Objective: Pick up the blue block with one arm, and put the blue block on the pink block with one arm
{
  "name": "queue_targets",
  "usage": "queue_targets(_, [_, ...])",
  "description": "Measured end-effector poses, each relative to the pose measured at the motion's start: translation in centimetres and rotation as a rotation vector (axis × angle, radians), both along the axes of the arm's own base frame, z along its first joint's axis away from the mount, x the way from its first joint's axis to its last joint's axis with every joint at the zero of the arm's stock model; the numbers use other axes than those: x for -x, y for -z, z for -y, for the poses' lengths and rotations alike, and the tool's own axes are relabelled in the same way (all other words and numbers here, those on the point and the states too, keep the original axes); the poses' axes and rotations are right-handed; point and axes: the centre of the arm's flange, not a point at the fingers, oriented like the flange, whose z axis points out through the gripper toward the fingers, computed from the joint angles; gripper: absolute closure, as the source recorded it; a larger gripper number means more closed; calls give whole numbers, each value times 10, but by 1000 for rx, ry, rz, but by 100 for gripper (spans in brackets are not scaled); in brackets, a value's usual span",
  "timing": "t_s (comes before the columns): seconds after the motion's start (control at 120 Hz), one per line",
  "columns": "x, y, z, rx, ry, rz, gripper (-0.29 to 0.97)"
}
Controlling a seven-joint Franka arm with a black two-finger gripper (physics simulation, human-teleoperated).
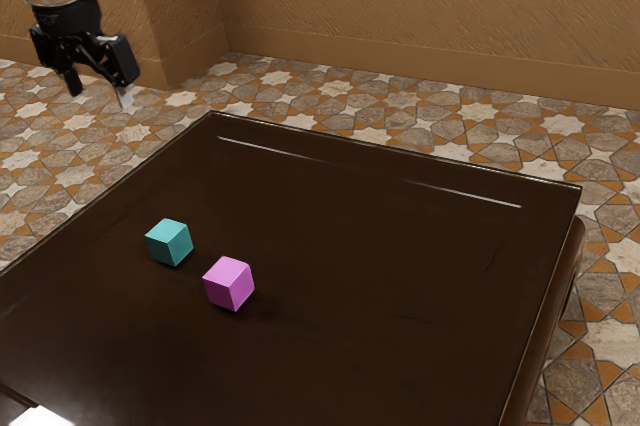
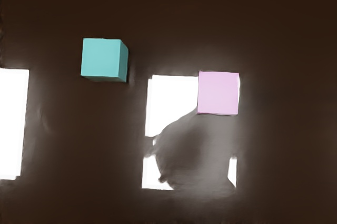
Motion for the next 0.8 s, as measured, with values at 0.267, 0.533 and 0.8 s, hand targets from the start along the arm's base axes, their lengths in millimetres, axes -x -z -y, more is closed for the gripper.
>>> queue_targets(0.267, [6, 62, -51, 0, -107, -124, 0])
queue_targets(0.533, [-18, 251, -58, 16, -154, -209, 0])
queue_targets(0.8, [-56, 340, -84, 36, -223, -149, 0])
